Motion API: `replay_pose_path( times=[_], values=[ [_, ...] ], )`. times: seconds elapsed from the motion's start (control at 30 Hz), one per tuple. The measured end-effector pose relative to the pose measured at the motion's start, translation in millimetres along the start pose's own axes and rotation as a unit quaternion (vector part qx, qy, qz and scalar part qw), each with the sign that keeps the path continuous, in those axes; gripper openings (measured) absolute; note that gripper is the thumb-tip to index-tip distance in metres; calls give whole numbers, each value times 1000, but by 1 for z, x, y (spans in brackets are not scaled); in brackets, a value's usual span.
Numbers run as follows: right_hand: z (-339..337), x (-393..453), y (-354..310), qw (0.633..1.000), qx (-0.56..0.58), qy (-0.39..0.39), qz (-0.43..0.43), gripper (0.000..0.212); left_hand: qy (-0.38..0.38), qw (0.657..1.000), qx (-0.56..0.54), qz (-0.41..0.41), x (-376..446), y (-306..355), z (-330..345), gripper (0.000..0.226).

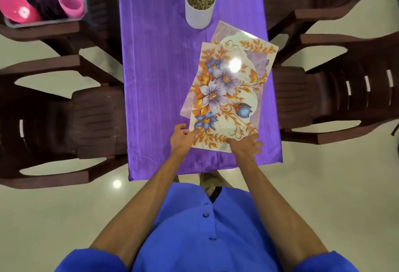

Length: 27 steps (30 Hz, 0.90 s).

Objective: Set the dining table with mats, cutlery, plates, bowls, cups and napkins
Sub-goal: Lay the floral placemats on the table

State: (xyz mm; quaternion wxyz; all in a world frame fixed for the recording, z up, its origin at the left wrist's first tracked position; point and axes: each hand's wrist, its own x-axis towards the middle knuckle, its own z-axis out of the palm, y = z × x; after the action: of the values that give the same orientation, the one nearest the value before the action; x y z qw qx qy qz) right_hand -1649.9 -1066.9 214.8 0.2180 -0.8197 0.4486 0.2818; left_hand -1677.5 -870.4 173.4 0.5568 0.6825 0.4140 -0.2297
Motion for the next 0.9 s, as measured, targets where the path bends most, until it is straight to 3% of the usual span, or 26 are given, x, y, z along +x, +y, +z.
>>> replay_pose_path(
  times=[0.2, 0.27, 0.33, 0.4, 0.5, 0.57, 0.7, 0.8, 0.9],
  values=[
    [-22, 28, 28, 999, -29, -10, -30, 127, 24, 998, -57, -1, -9, -10, 26, 83],
    [-30, 38, 35, 998, -34, -15, -43, 107, 33, 998, -55, 1, -7, -14, 27, 83],
    [-39, 45, 41, 996, -14, -21, -87, 70, 50, 998, -27, 16, -7, -19, 28, 68],
    [-49, 47, 46, 991, 63, -32, -117, 35, 85, 996, 13, 34, -3, -29, 25, 63],
    [-64, 46, 66, 957, 236, -109, -132, 14, 122, 992, 19, 39, -6, -42, 17, 69],
    [-72, 42, 78, 936, 276, -149, -158, 10, 73, 997, -13, 20, -8, -42, 10, 62],
    [-65, 37, 72, 936, 227, -195, -187, 13, -11, 994, -109, 16, -23, -39, -26, 31],
    [-47, 40, 53, 944, 182, -210, -176, 15, 17, 989, -122, 80, -39, -48, -60, 28],
    [-32, 47, 17, 971, 151, -109, -151, 37, 77, 986, -109, 97, -53, -59, -89, 28]
  ],
)
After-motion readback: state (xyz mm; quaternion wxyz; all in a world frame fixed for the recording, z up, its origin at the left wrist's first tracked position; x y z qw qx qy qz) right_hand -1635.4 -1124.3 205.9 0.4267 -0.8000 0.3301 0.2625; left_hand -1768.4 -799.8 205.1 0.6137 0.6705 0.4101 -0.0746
